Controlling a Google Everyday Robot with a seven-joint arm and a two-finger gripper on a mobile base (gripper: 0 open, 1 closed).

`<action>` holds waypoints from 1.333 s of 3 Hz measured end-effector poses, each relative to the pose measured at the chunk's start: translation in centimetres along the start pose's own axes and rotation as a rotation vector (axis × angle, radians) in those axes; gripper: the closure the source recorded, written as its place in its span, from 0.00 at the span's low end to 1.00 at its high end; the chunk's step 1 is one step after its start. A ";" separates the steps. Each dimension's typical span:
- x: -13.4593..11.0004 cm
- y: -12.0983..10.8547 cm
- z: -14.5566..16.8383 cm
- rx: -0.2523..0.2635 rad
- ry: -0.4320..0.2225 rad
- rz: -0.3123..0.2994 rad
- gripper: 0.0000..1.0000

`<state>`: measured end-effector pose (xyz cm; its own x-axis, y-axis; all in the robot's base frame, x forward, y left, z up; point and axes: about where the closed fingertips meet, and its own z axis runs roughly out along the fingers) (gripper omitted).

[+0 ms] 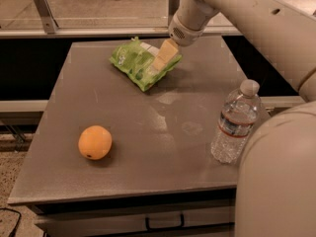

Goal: Move green rice chip bag near water bottle

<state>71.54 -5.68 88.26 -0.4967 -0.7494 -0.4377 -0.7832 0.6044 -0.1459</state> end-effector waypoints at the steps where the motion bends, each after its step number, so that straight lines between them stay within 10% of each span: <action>1: -0.6 0.0 1.6 -0.016 -0.030 0.047 0.00; 4: -2.0 1.9 5.0 -0.131 -0.058 0.037 0.00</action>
Offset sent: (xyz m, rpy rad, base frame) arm 0.0152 0.0360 -0.0300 0.1408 0.0496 0.0004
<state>72.91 -1.71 84.38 -0.5068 -0.7079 -0.4920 -0.8086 0.5881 -0.0132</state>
